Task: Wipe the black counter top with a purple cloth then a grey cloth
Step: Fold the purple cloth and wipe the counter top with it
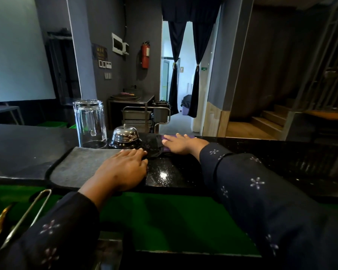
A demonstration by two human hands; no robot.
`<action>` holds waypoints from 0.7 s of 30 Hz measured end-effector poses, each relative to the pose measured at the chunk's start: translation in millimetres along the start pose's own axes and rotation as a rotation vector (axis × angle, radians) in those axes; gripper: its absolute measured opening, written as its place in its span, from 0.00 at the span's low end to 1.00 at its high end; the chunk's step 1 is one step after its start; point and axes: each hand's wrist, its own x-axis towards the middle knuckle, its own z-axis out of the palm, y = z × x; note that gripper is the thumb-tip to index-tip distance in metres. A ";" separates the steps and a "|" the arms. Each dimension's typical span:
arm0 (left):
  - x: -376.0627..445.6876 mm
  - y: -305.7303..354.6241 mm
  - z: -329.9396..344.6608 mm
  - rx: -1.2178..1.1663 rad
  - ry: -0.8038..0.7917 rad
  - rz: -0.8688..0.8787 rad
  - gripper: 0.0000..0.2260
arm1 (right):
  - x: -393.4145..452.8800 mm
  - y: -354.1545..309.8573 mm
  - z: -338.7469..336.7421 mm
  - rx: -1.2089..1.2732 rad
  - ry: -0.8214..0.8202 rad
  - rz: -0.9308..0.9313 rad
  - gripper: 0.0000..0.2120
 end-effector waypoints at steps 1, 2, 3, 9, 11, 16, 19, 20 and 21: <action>-0.4 -0.4 0.9 0.000 0.002 0.000 0.23 | 0.4 11.6 0.9 0.000 0.011 0.023 0.33; -0.9 0.2 1.3 0.000 0.004 0.001 0.23 | -2.2 24.2 0.5 -0.002 0.022 0.056 0.33; -1.3 1.0 1.4 -0.001 0.004 0.003 0.23 | -7.2 36.8 -0.7 0.002 0.031 0.093 0.33; -3.2 2.2 -1.1 -0.018 0.003 -0.010 0.23 | -66.6 48.8 -0.9 0.050 0.043 0.169 0.28; -3.9 2.8 -0.9 -0.023 0.002 -0.016 0.23 | -85.6 23.8 5.6 0.054 0.047 0.094 0.28; -5.1 6.9 -4.9 -0.031 0.003 -0.050 0.22 | -122.1 -42.8 21.9 0.052 0.011 -0.104 0.28; -7.4 8.8 -6.8 -0.043 -0.004 -0.046 0.22 | -143.0 -32.8 24.5 0.041 0.016 -0.146 0.28; -8.1 8.6 -7.3 -0.043 0.000 -0.040 0.22 | -150.5 -22.1 24.6 0.032 0.031 -0.160 0.28; -9.0 8.0 -7.5 -0.046 0.006 -0.034 0.21 | -157.5 -9.6 24.8 0.026 0.043 -0.166 0.27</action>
